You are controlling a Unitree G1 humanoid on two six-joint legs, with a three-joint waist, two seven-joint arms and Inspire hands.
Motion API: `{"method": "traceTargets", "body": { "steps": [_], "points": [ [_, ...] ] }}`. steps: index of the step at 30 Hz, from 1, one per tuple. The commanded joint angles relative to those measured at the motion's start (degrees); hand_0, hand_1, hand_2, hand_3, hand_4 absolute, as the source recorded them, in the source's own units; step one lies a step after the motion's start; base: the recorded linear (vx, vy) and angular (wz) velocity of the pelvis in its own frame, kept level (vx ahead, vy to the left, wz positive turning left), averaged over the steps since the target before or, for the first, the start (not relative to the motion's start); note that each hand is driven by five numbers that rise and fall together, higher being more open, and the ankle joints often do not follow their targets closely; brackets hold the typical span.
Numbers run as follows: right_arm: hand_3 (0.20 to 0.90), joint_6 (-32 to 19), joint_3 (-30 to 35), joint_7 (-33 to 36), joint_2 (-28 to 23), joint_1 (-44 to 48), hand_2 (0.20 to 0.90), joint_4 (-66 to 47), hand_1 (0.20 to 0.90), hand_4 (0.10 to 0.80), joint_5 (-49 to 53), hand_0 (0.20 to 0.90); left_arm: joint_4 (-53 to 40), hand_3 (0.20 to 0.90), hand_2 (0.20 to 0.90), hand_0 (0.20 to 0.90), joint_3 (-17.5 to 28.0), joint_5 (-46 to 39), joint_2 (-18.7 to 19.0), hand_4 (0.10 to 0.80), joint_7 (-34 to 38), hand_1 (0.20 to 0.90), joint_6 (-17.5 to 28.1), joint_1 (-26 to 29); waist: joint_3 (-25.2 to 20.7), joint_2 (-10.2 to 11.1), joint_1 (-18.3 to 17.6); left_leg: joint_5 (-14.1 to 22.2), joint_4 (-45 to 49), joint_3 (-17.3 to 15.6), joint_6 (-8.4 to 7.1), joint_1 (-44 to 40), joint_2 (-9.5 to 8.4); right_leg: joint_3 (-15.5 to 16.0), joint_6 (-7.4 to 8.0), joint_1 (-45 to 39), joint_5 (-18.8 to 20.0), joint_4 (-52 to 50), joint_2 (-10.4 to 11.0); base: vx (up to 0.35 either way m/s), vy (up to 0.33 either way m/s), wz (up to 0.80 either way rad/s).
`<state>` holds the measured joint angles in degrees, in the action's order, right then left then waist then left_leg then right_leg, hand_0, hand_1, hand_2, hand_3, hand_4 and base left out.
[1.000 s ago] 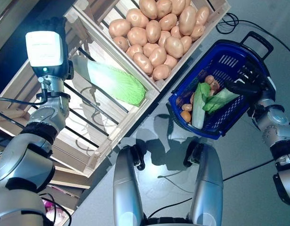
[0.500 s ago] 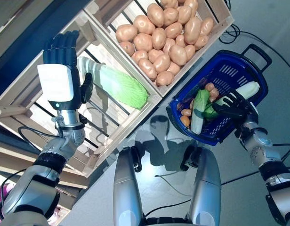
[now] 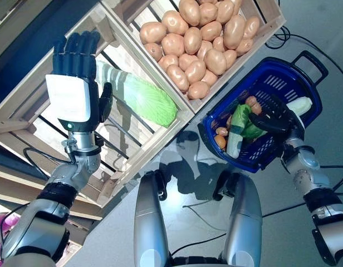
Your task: Put vegetables into the basket
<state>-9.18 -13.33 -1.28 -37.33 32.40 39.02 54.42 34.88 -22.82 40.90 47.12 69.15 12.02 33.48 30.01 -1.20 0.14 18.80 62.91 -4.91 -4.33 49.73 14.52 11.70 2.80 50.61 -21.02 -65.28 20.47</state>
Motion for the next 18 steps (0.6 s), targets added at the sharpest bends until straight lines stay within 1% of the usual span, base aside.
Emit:
{"method": "traceTargets", "body": {
  "steps": [1,5,7,9,13,14,18],
  "points": [
    [0.900,-4.6,4.5,1.3,-1.3,1.6,0.900,-1.9,0.900,0.800,0.3,0.900,-1.9,0.900,0.900,0.900,0.1,-0.8,4.4,0.800,4.6,0.900,-0.9,1.5,-2.4,-0.4,0.2,3.2,-3.7,0.8,-2.55,-4.6,0.64,-4.4,3.15,-3.5,1.3,3.3,1.7,-0.002,0.048,-0.02],
    [0.900,-4.6,3.8,0.6,-1.7,1.7,0.900,-1.3,0.900,0.800,1.0,0.900,0.3,0.900,0.900,0.900,-3.2,-1.3,5.4,0.800,0.0,0.900,-0.7,3.3,-2.1,-0.6,-0.5,3.1,-3.5,0.4,-2.43,-4.2,0.84,-4.8,3.33,-3.0,1.6,3.3,1.5,0.001,0.046,-0.02],
    [0.900,-4.6,3.8,0.3,-1.8,1.6,0.900,-1.1,0.900,0.800,1.3,0.900,0.8,0.900,0.900,0.900,-3.9,-2.0,5.4,0.800,-2.1,0.900,-1.0,3.7,-2.1,-0.6,-0.6,3.2,-3.5,0.2,-2.37,-4.2,0.84,-4.9,3.35,-3.1,1.7,3.4,1.5,0.003,0.025,-0.04],
    [0.900,-4.6,3.6,0.0,-2.1,2.0,0.900,-0.4,0.900,0.800,1.6,0.900,2.6,0.900,0.900,0.900,-5.6,-4.1,5.3,0.800,-5.7,0.900,-2.9,4.4,-1.9,-0.7,-0.9,3.2,-3.2,0.0,-2.38,-3.9,0.86,-5.1,3.41,-2.9,1.8,3.4,1.4,0.004,0.039,-0.06],
    [0.900,-5.0,3.1,-1.1,-2.4,2.8,0.900,1.0,0.900,0.800,1.8,0.900,5.8,0.900,0.900,0.900,-6.9,-6.8,4.9,0.800,-7.8,0.900,-3.7,5.8,-1.8,-0.6,-1.3,3.2,-2.7,-0.2,-2.33,-3.5,1.14,-5.3,3.45,-2.5,1.9,3.1,1.3,0.000,0.048,-0.05],
    [0.900,-5.0,2.9,-1.1,-2.4,3.0,0.900,1.2,0.900,0.800,1.6,0.900,7.1,0.900,0.900,0.900,-7.5,-7.7,4.6,0.800,-9.2,0.900,-4.1,6.2,-1.6,-0.6,-1.5,3.4,-2.2,-0.3,-2.35,-3.1,1.23,-5.5,3.49,-2.2,1.9,2.9,1.3,-0.006,0.045,-0.04],
    [0.900,-4.4,2.6,-1.4,-2.7,3.7,0.900,1.8,0.900,0.800,2.5,0.900,9.5,0.900,0.900,0.900,-8.5,-7.5,4.0,0.800,-10.6,0.900,-4.1,7.4,-1.6,-0.5,-1.7,3.5,-1.6,-0.3,-2.32,-2.6,1.32,-5.6,3.46,-1.8,1.9,2.6,1.3,-0.002,0.026,-0.08]
  ]
}}
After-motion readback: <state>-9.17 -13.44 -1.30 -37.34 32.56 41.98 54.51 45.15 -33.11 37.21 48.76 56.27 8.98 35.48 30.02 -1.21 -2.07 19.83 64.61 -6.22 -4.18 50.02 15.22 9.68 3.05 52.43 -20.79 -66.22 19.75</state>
